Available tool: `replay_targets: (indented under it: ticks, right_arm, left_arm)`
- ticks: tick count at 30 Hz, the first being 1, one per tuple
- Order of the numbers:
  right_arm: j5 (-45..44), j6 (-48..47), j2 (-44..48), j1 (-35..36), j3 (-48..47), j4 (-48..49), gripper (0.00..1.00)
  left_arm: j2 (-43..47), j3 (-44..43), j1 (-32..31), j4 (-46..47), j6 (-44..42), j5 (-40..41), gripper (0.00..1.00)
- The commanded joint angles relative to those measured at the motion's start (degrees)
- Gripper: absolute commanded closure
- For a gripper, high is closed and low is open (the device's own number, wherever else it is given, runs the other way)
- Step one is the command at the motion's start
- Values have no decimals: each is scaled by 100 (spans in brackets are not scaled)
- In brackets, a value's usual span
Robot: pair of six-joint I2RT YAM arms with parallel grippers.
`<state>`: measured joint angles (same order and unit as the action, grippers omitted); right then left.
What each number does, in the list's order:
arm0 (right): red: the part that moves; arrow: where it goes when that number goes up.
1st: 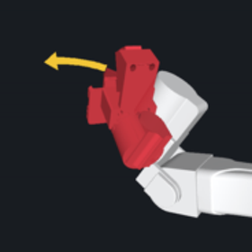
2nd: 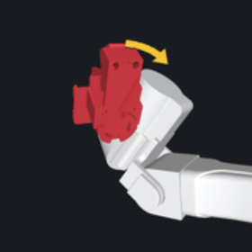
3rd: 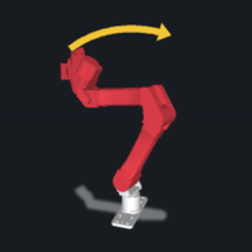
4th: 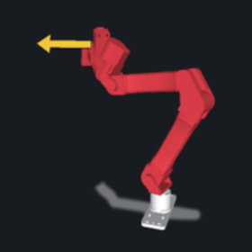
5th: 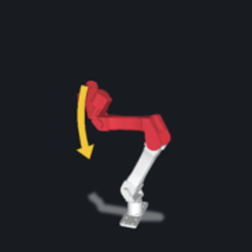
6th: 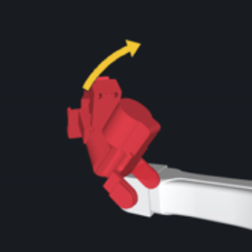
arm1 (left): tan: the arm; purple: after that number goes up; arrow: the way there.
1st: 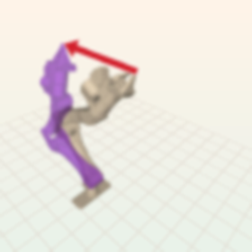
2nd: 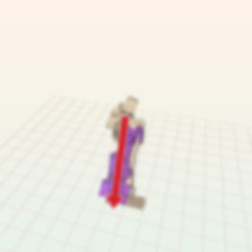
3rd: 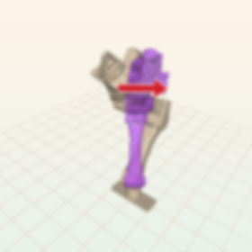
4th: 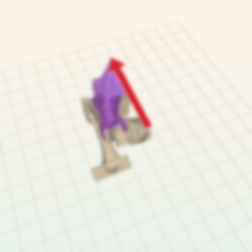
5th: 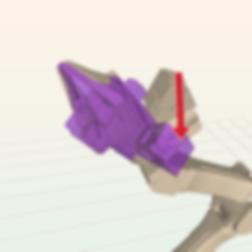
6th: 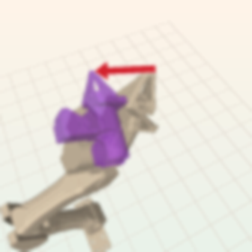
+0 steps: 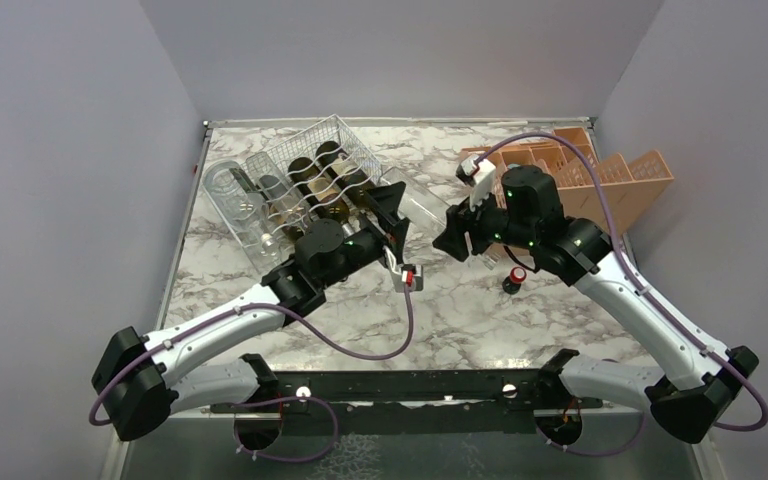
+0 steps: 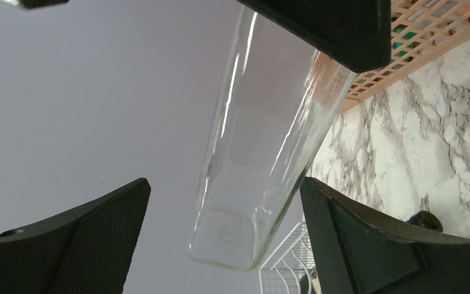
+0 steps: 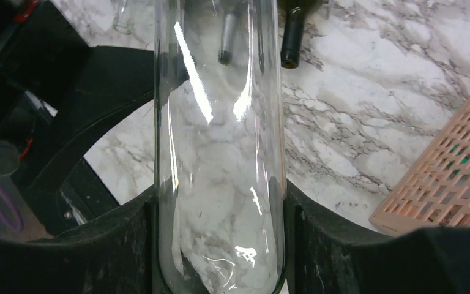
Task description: Put the wine bottle on the wine rack
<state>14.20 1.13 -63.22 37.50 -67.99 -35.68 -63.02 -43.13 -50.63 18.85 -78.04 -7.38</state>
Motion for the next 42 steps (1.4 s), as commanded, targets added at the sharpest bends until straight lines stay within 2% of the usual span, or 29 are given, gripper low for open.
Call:
replay_targets:
  ticks: [1,4,8,12,17,22,28,35,40,42]
  right_arm:
    - [-791,437,-52,10,-18,1071,99]
    - [-900,611,-262,11,-21,1544,99]
    - [-848,730,-764,9,-167,1972,99]
    - [-714,826,-1337,12,-335,2429,99]
    - [-664,916,-2281,190,-713,2930,99]
    - [-911,1032,-3248,552,-1437,3227,99]
    - [-1288,1348,-4359,778,-2364,3397,99]
    - [-1437,1396,-5443,971,-3512,3100,95]
    - [-1533,1470,-5894,1014,-4013,2978,93]
    - [-1558,1549,-6103,1014,-4310,2768,92]
  left_arm:
    - [358,142,5,555,1152,449,1]
    - [504,195,25,791,2242,883,1]
    - [582,-52,44,981,4277,2342,1]
    - [705,-153,49,1057,5020,3445,1]
    - [798,-354,67,1135,5948,4396,1]
    - [883,-1016,74,55,7235,4646,1]
    - [850,-1701,78,-1163,7846,4790,1]
    - [995,-1823,76,-1436,7867,5091,1]
    - [1024,-1899,75,-1568,7808,5176,1]
    - [1003,-1981,75,-1718,8026,5373,1]
